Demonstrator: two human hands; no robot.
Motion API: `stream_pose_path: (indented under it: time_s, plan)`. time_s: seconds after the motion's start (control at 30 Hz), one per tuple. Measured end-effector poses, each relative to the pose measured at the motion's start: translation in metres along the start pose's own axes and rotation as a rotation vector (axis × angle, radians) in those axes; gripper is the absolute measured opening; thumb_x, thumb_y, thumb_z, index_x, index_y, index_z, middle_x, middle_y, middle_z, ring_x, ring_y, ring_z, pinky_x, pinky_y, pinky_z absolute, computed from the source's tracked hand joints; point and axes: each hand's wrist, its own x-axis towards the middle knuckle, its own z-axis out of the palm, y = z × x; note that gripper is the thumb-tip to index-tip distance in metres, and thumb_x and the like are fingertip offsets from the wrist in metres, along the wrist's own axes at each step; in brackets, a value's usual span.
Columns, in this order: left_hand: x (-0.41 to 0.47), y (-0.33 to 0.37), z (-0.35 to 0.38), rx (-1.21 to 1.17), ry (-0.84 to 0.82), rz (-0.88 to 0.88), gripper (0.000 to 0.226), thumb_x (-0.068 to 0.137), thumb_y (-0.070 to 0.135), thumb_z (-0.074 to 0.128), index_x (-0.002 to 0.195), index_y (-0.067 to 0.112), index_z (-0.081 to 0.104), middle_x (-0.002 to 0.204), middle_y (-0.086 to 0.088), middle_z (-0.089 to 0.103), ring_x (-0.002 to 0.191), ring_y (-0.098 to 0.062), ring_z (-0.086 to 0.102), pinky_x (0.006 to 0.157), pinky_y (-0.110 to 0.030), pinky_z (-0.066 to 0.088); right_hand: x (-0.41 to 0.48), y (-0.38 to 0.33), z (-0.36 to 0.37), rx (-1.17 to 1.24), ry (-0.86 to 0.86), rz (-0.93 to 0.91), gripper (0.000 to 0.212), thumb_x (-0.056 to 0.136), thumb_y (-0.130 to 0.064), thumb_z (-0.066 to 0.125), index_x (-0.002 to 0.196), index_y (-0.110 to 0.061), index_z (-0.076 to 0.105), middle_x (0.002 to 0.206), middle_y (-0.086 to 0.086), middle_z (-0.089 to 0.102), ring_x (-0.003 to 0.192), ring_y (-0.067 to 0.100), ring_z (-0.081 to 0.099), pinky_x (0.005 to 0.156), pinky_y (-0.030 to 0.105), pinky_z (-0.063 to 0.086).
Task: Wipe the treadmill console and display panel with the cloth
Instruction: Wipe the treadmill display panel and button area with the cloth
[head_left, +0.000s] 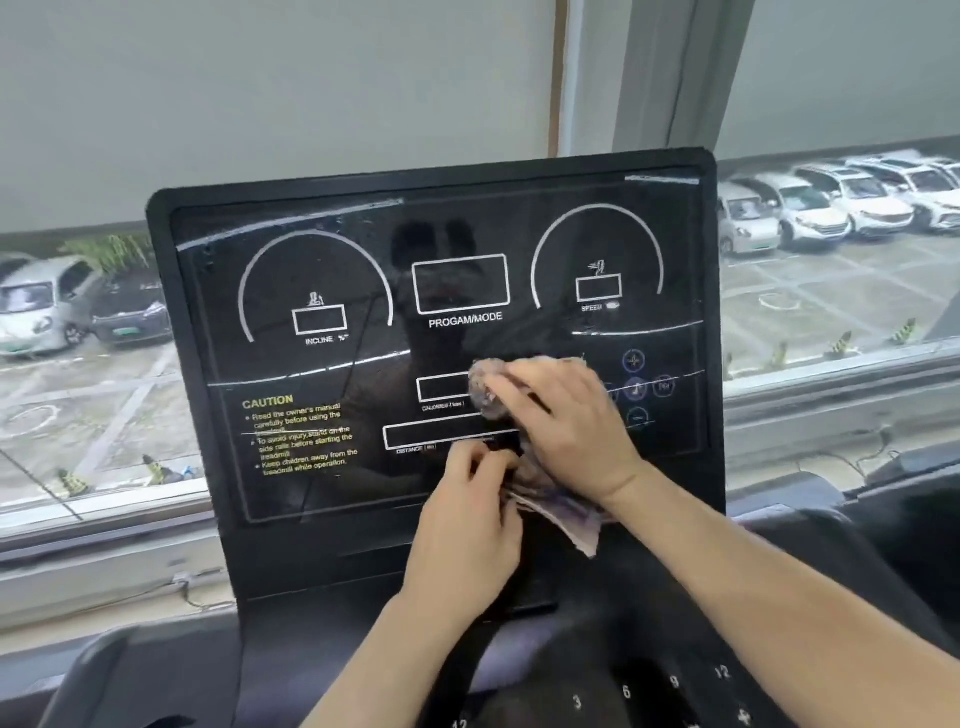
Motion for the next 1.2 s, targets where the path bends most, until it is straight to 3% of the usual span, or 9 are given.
stream_pose_path:
  time_s: [0.13,0.23,0.3,0.47,0.6,0.77,0.93,1.1,1.2]
  plan:
    - [0.020,0.013,0.001,0.055,0.139,-0.004,0.048,0.080,0.016,0.068,0.125,0.022,0.055,0.124,0.003,0.043,0.107,-0.018,0.049,0.091,-0.031,0.047,0.040,0.021,0.000,0.030,0.190,0.497,0.035,0.099,-0.004,0.045,0.132,0.002,0.054,0.130,0.019,0.056,0.126,0.032,0.048,0.103,0.049,0.042]
    - [0.041,0.004,-0.019,0.138,0.338,-0.095,0.047,0.069,0.006,0.069,0.114,0.014,0.058,0.143,-0.009,0.041,0.128,-0.029,0.037,0.106,-0.042,0.036,0.007,-0.037,0.014,0.153,-0.030,0.023,0.040,0.097,-0.005,0.046,0.137,0.003,0.048,0.145,0.019,0.046,0.139,0.033,0.035,0.110,0.046,0.035]
    - [0.040,-0.008,-0.028,0.299,0.262,-0.086,0.061,0.071,0.020,0.071,0.129,0.018,0.052,0.153,-0.009,0.030,0.138,-0.031,0.029,0.110,-0.052,0.031,0.007,-0.011,0.006,0.097,-0.094,-0.176,0.041,0.098,-0.005,0.042,0.137,0.000,0.049,0.147,0.016,0.045,0.140,0.031,0.036,0.111,0.046,0.036]
    - [0.037,-0.012,-0.023,0.507,0.157,-0.135,0.087,0.073,0.046,0.071,0.148,0.023,0.031,0.160,-0.010,0.016,0.147,-0.030,0.013,0.108,-0.062,0.026,0.084,0.008,0.006,0.083,0.118,0.381,0.045,0.094,0.001,0.040,0.139,0.004,0.046,0.145,0.020,0.046,0.139,0.036,0.036,0.111,0.052,0.035]
    - [0.032,-0.018,-0.024,0.506,0.151,-0.115,0.094,0.067,0.041,0.076,0.146,0.017,0.030,0.159,-0.011,0.019,0.146,-0.031,0.017,0.108,-0.063,0.028,0.055,-0.012,0.011,0.045,-0.120,-0.203,0.047,0.093,-0.009,0.043,0.138,0.000,0.048,0.147,0.016,0.045,0.138,0.031,0.039,0.109,0.046,0.036]
    - [0.041,-0.001,-0.024,0.453,0.178,-0.018,0.081,0.080,0.047,0.065,0.149,0.025,0.027,0.159,-0.007,0.020,0.146,-0.030,0.018,0.103,-0.067,0.030,0.087,0.038,-0.011,0.021,0.043,0.473,0.054,0.094,-0.008,0.032,0.147,-0.001,0.033,0.154,0.017,0.033,0.145,0.032,0.025,0.114,0.053,0.029]
    - [0.034,0.005,0.000,0.558,0.073,0.026,0.094,0.070,0.051,0.073,0.147,0.021,0.030,0.157,-0.007,0.028,0.145,-0.032,0.021,0.104,-0.070,0.026,0.035,0.020,-0.010,-0.005,-0.203,-0.095,0.054,0.095,-0.021,0.038,0.146,-0.005,0.039,0.155,0.011,0.033,0.144,0.027,0.029,0.113,0.043,0.030]
    - [0.020,0.010,0.017,0.588,0.002,0.062,0.078,0.067,0.043,0.079,0.137,0.032,0.048,0.156,-0.014,0.029,0.143,-0.038,0.024,0.104,-0.070,0.025,0.045,0.073,-0.028,-0.094,-0.013,0.429,0.050,0.097,-0.014,0.038,0.145,0.001,0.036,0.151,0.020,0.036,0.141,0.035,0.031,0.112,0.054,0.032]
    - [0.019,0.013,0.022,0.556,0.015,0.048,0.071,0.068,0.040,0.079,0.133,0.031,0.051,0.155,-0.015,0.030,0.143,-0.038,0.025,0.104,-0.069,0.025,-0.002,0.025,-0.015,-0.077,-0.197,0.254,0.053,0.098,-0.020,0.031,0.148,-0.002,0.030,0.157,0.016,0.027,0.146,0.031,0.020,0.118,0.049,0.022]
